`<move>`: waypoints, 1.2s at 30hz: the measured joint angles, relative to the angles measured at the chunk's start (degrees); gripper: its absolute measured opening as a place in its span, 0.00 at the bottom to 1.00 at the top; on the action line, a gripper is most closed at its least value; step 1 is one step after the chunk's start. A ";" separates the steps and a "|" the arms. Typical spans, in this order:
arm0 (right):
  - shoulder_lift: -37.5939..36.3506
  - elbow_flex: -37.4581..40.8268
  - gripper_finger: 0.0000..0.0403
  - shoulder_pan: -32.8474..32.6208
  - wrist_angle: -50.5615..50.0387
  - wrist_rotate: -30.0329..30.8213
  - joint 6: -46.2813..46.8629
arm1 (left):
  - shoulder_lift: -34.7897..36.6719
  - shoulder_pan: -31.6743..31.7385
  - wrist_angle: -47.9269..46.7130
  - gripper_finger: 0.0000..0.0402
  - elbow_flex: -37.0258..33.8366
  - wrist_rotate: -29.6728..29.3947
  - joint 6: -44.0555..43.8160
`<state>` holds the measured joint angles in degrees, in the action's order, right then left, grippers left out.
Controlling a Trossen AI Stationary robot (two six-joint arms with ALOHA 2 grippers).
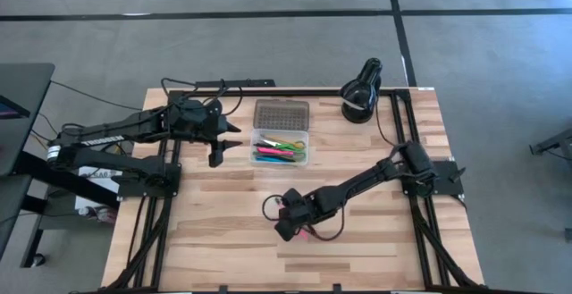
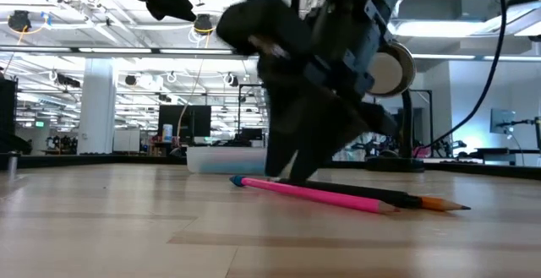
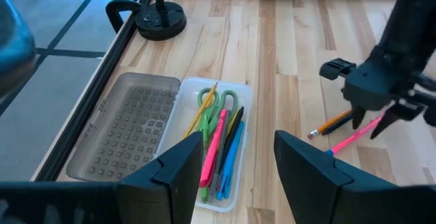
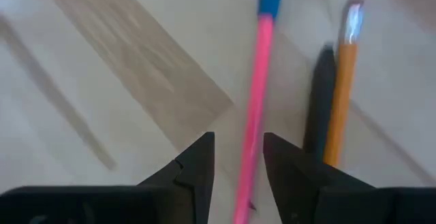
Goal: Pick & place school supplies into a supply box
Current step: Put the black pen into the supply box
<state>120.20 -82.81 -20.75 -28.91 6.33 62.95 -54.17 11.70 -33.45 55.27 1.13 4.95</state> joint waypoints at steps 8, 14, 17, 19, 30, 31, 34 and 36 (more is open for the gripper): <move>0.18 -2.01 0.29 0.39 -4.13 1.36 0.73 | 0.00 0.00 -0.30 0.44 0.00 0.60 -0.02; -0.31 -1.98 0.29 0.64 -8.82 1.09 1.60 | 0.00 0.00 -0.11 0.44 0.00 0.61 -0.02; -0.31 -1.98 0.29 0.56 -8.93 1.09 1.67 | 0.00 0.00 -0.07 0.44 0.00 0.61 -0.02; -0.31 -1.98 0.29 0.57 -9.73 1.06 1.63 | 0.00 0.00 -0.07 0.44 0.00 0.61 -0.02; -0.31 -1.98 0.29 0.59 -8.70 -0.45 -0.53 | 0.00 0.00 -0.07 0.44 0.00 0.30 -0.02; -0.20 -1.98 0.29 0.59 -8.35 -0.47 -0.62 | 0.00 0.00 -0.07 0.44 0.00 0.18 -0.02; 0.68 -2.06 0.29 0.59 -7.09 -1.51 -1.35 | 0.00 0.00 -0.09 0.44 0.00 0.13 -0.03; 1.09 -1.94 0.29 0.59 -8.15 -2.19 -1.52 | 0.00 0.00 -0.09 0.44 0.00 0.13 -0.02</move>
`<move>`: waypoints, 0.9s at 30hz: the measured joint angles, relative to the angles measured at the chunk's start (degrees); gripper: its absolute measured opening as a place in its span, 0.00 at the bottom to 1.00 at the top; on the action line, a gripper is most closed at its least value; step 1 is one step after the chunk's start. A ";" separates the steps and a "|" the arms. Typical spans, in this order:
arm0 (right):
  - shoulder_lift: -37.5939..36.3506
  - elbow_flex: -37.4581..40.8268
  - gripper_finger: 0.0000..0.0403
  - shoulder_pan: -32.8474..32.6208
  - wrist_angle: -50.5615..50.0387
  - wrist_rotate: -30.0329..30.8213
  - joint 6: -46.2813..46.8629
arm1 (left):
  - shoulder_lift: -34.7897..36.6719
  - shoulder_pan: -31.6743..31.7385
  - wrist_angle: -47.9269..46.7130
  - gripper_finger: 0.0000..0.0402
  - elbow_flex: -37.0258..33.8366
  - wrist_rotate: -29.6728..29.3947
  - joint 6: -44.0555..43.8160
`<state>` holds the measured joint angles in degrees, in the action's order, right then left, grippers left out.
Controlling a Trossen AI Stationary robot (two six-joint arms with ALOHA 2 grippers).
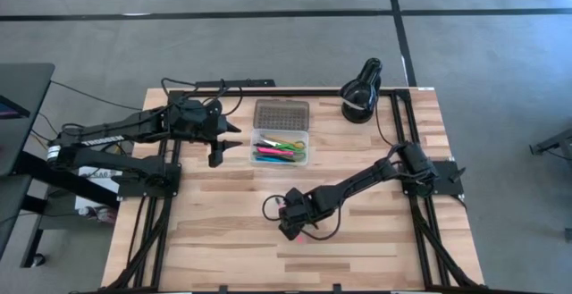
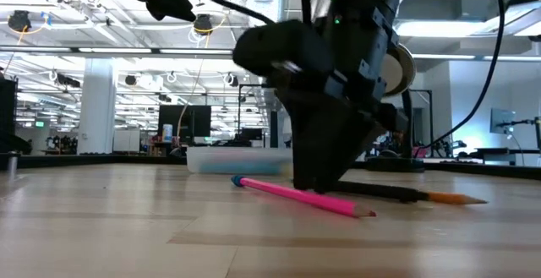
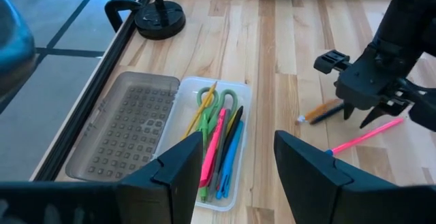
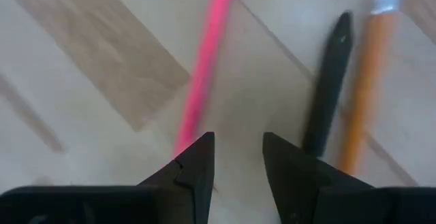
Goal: Pick & place school supplies into a supply box
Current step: Put the black pen into the supply box
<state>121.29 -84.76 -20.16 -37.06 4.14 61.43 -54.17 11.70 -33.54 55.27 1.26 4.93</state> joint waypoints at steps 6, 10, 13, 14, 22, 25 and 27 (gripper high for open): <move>-0.64 0.64 0.29 0.33 -1.48 0.22 0.11 | 0.00 0.00 -0.04 0.44 0.00 0.02 0.00; -1.21 -0.61 0.29 0.44 -4.94 1.05 -0.02 | 0.00 0.00 -0.04 0.44 0.00 0.08 -0.01; -1.74 -1.83 0.29 0.44 -8.20 3.05 0.00 | -0.02 0.00 -0.04 0.44 -0.02 0.48 -0.06; -1.92 -1.95 0.29 0.44 -11.11 3.70 0.00 | -0.02 0.00 0.00 0.44 -0.02 0.48 -0.07; -1.98 -1.42 0.29 1.69 -18.27 3.00 -2.37 | -0.02 0.00 0.61 0.44 -0.02 0.50 -1.22; -1.97 -1.24 0.29 1.68 -15.71 2.67 -3.50 | -0.02 -0.03 0.61 0.44 -0.02 0.50 -1.72; -1.97 -1.24 0.29 1.88 -16.05 2.60 -3.49 | -0.02 -0.04 0.61 0.44 -0.02 0.50 -1.75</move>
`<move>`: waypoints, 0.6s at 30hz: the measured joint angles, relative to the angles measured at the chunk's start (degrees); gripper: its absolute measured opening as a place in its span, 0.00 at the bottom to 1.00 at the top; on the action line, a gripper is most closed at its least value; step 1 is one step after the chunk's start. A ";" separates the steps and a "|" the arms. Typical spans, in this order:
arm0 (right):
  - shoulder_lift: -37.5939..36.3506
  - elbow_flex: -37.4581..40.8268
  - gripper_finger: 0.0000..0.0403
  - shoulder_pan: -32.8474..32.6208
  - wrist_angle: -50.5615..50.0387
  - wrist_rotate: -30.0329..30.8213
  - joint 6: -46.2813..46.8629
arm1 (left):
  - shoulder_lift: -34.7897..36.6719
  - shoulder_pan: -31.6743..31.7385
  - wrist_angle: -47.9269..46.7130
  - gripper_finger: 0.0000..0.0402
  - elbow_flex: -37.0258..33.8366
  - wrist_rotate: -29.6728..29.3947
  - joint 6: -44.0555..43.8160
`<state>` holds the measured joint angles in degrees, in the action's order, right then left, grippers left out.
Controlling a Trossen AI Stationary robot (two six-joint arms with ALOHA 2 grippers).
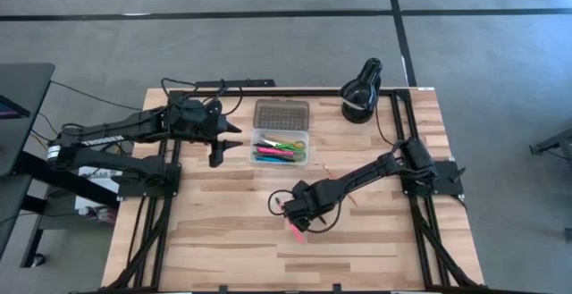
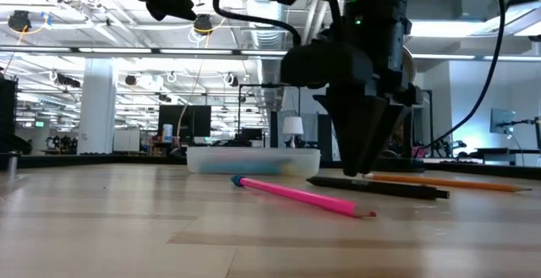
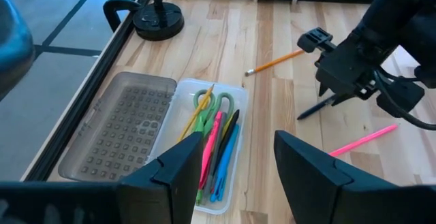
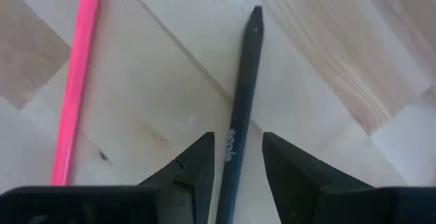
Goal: Pick & place school supplies into a supply box
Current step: Put the black pen into the supply box
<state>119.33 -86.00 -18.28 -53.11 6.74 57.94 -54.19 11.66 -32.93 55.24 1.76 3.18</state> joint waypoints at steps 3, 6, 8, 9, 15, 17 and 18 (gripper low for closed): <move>0.00 0.02 0.29 0.54 -1.42 -0.29 0.06 | 0.00 0.00 -0.02 0.44 0.00 0.02 0.00; 0.00 0.02 0.29 1.29 -2.05 -0.26 -0.01 | 0.00 0.00 -0.03 0.44 0.00 0.02 0.00; -0.02 0.16 0.29 1.79 -2.44 -1.13 -0.17 | 0.00 0.00 -0.04 0.44 0.00 0.02 0.01; 0.00 0.67 0.29 2.02 -1.74 -2.23 -0.60 | 0.00 0.00 -0.04 0.44 -0.02 0.02 0.02; -0.31 4.60 0.29 2.90 1.75 -7.69 0.36 | 0.00 0.00 -0.19 0.44 -0.02 0.02 0.04; -0.31 4.74 0.29 2.88 1.77 -7.76 0.36 | 0.00 0.00 -0.17 0.44 -0.02 0.02 0.35; -0.31 4.74 0.29 2.86 1.80 -7.77 0.48 | 0.00 0.00 -0.18 0.44 -0.02 0.01 0.40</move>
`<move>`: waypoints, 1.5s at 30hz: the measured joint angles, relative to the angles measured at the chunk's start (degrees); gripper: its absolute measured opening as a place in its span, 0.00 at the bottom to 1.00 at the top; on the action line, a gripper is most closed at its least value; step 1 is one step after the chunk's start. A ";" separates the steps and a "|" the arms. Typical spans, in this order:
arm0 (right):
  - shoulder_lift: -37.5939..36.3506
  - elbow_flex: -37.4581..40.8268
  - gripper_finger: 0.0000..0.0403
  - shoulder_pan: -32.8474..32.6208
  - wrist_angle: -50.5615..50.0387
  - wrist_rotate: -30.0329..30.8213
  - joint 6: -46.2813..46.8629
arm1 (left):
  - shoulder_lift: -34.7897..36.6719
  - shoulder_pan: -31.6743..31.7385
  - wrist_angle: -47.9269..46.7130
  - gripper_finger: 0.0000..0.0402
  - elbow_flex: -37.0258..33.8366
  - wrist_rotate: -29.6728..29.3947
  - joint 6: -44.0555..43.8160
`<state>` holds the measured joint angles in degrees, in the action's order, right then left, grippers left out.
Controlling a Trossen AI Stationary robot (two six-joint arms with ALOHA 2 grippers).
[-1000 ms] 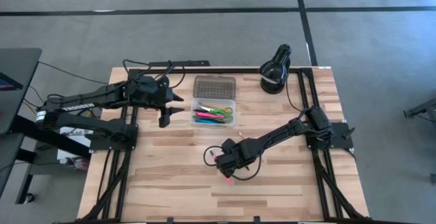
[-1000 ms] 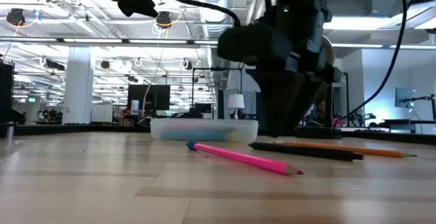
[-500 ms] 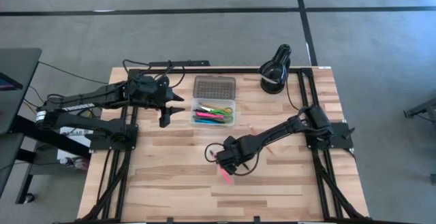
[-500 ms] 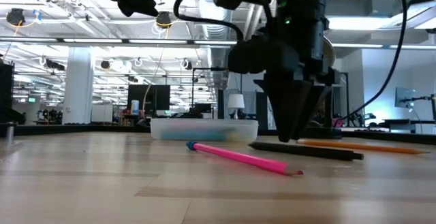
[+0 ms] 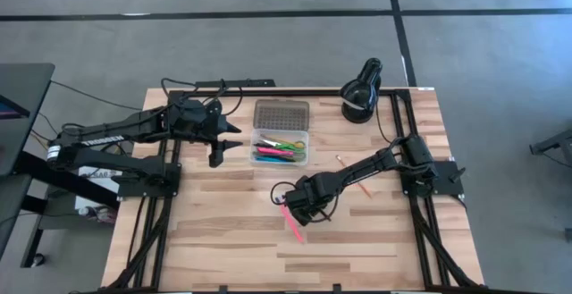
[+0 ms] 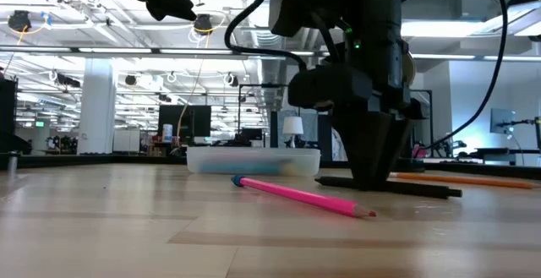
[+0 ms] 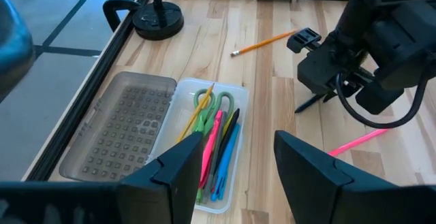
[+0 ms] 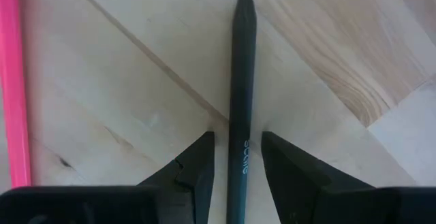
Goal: Pick & place school supplies into a supply box
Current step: Put the black pen into the supply box
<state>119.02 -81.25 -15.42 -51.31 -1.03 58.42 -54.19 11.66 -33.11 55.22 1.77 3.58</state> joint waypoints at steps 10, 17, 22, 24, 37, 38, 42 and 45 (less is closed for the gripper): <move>0.11 0.10 0.18 -0.02 -0.37 -1.04 0.53 | -0.20 -0.01 0.09 0.44 0.00 -0.01 0.23; 0.13 0.14 0.03 -0.02 -0.30 -1.48 -0.41 | -0.20 0.00 0.09 0.44 0.00 -0.03 0.65; 0.15 0.22 0.04 -0.13 0.24 -1.65 -1.30 | -0.20 0.00 0.09 0.44 0.00 -0.09 1.39; 0.17 0.22 0.04 -0.13 0.28 -1.69 -1.43 | -0.20 -0.01 0.09 0.44 0.00 -0.11 1.57; -0.50 -0.94 0.01 -0.23 0.66 -1.21 -6.56 | -0.20 -0.01 0.09 0.44 0.00 -0.34 1.81; -0.68 -1.35 0.01 -0.25 1.39 -1.16 -7.61 | -0.20 -0.02 0.09 0.44 0.00 -0.52 1.81; -2.93 -2.87 0.01 0.35 1.95 -0.62 -12.01 | -0.20 -0.02 0.09 0.44 0.00 -0.64 1.83; -4.17 -3.47 0.01 1.22 2.32 0.47 -13.96 | -0.20 0.00 0.09 0.44 0.00 -0.64 1.82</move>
<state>114.85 -84.72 -14.20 -48.99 -0.56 44.46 -54.39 11.66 -33.01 55.22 1.13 5.41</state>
